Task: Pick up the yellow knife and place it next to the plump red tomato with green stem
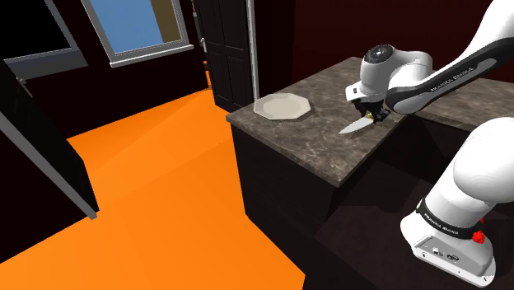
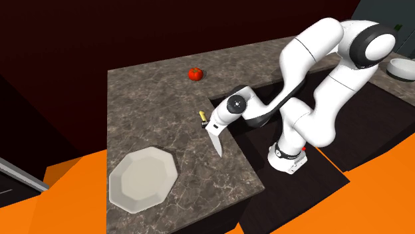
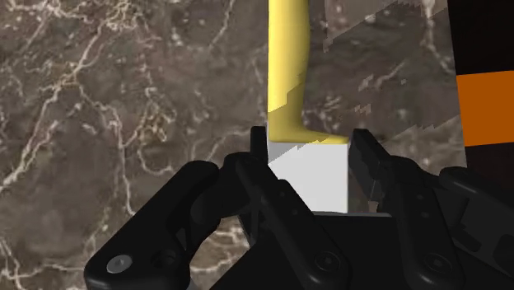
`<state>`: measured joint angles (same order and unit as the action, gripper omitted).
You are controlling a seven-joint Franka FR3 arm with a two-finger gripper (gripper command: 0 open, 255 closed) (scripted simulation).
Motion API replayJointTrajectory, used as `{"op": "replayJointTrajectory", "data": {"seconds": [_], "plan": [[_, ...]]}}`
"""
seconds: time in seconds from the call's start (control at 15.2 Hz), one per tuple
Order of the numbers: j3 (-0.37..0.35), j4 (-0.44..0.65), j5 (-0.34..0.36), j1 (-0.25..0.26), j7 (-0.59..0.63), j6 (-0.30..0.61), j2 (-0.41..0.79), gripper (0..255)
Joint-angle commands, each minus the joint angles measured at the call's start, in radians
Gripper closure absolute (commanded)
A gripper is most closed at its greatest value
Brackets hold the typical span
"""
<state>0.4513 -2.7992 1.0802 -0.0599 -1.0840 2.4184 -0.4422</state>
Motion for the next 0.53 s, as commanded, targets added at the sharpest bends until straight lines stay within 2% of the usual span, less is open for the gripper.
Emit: {"op": "replayJointTrajectory", "data": {"seconds": [0.0, 0.46], "plan": [[-0.005, 0.003, -0.025, 0.005, -0.028, -0.029, -0.029, 255], [-0.028, 0.032, -0.104, 0.022, -0.115, -0.135, -0.122, 255]]}}
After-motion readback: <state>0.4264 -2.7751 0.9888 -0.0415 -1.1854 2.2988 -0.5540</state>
